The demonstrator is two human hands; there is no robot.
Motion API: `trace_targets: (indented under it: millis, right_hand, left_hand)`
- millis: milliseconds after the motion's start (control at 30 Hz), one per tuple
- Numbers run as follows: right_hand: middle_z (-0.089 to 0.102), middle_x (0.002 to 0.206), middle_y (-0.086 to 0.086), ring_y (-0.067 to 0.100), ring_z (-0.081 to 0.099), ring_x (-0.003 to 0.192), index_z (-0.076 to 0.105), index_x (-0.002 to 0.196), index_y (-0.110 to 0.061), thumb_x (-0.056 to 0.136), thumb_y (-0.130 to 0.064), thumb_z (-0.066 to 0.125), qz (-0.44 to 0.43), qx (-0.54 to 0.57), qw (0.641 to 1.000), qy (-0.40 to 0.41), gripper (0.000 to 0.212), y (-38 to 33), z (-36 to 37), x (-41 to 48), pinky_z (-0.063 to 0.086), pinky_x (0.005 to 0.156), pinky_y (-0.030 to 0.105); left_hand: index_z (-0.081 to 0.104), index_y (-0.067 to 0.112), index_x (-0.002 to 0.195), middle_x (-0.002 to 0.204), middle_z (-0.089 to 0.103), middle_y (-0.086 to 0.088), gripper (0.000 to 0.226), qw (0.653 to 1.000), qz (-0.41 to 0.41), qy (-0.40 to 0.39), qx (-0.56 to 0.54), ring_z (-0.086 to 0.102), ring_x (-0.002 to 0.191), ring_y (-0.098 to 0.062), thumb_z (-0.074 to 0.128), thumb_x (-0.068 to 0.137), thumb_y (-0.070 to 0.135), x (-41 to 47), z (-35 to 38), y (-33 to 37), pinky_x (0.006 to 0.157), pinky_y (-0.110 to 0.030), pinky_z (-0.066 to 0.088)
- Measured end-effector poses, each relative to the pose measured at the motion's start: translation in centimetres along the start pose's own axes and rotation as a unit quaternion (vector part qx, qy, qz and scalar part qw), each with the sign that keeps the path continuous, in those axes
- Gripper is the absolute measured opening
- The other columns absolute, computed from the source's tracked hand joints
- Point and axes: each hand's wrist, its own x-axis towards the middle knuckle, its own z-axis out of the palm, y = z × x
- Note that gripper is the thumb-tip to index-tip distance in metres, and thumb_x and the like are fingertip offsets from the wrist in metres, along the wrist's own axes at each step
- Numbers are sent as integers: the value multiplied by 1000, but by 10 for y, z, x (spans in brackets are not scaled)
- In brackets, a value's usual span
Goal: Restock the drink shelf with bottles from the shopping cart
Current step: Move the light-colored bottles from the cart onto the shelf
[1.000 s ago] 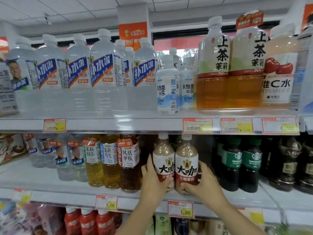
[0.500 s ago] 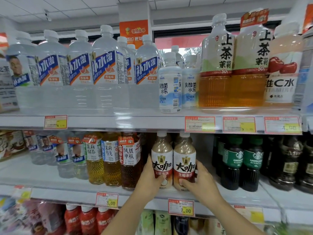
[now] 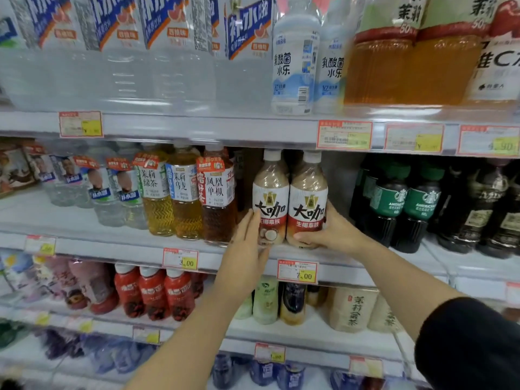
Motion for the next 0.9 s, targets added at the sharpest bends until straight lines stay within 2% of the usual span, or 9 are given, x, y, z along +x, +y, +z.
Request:
trace_targets:
  millis: [67, 167, 300, 367, 467, 600, 667, 833, 900]
  right_hand:
    - [56, 116, -8, 4, 55, 106, 27, 135, -19, 68, -14, 81, -6, -6, 1000, -13, 86, 5, 3, 5, 45, 74, 5]
    - [58, 110, -13, -6, 54, 95, 29, 132, -22, 71, -12, 79, -23, -1, 1000, -13, 80, 12, 4, 10, 45, 71, 2]
    - [56, 107, -19, -10, 53, 95, 33, 130, -22, 69, -13, 80, -47, -5, 999, -12, 77, 18, 4, 14, 42, 74, 1]
    - [58, 110, -14, -9, 54, 97, 34, 129, -20, 69, -13, 81, -56, -11, 998, -9, 76, 20, 6, 16, 42, 72, -1]
    - [60, 117, -5, -1, 56, 104, 36, 131, -17, 66, -16, 83, -65, -22, 998, -1, 80, 23, 8, 20, 45, 75, 6]
    - [61, 118, -6, 7, 58, 109, 38, 130, -21, 57, -34, 84, -62, -17, 998, -7, 88, 26, 10, 22, 48, 92, 27]
    - [62, 120, -8, 6, 58, 111, 38, 131, -22, 55, -39, 84, -57, -19, 998, -13, 90, 28, 10, 23, 48, 95, 32]
    - [61, 118, -9, -2, 57, 105, 38, 131, -21, 65, -22, 84, -51, -14, 998, -19, 81, 28, 10, 23, 45, 81, 13]
    - [60, 118, -9, -3, 56, 103, 37, 131, -20, 65, -22, 84, -38, -32, 999, -21, 81, 25, 9, 22, 44, 81, 12]
  left_hand:
    - [3, 24, 149, 157, 7, 5, 78, 1000, -2, 0, 7, 30, 138, -18, 55, 92, 19, 1, -1, 0, 108, -34, 36]
    - [3, 26, 149, 157, 7, 6, 78, 1000, 5, 7, 6, 34, 136, -16, 56, 91, 18, 1, 0, -1, 105, -27, 34]
    - [1, 27, 148, 157, 6, 7, 80, 1000, 9, 16, 17, 29, 138, -14, 56, 91, 19, 0, 1, -2, 104, -19, 28]
    - [0, 27, 148, 157, 5, 7, 80, 999, 11, 21, 24, 30, 138, -14, 56, 92, 21, -1, 2, -2, 104, -19, 28]
    - [-3, 29, 145, 158, 5, 5, 81, 999, 16, 23, 34, 34, 136, -15, 57, 91, 22, -2, 2, -3, 104, -24, 34]
    - [2, 25, 147, 158, 7, 4, 79, 999, 17, 27, 35, 29, 138, -16, 57, 91, 21, -1, 4, -5, 104, -21, 31]
    - [3, 23, 148, 158, 7, 4, 78, 999, 12, 25, 32, 26, 140, -15, 57, 91, 22, -1, 4, -4, 104, -21, 30]
    - [3, 22, 148, 158, 6, 4, 78, 999, 11, 24, 35, 26, 140, -15, 57, 91, 23, -2, 3, -4, 106, -25, 32]
    - [4, 21, 149, 158, 6, 2, 78, 999, 10, 23, 42, 27, 139, -17, 57, 91, 23, -2, 3, -4, 106, -26, 33]
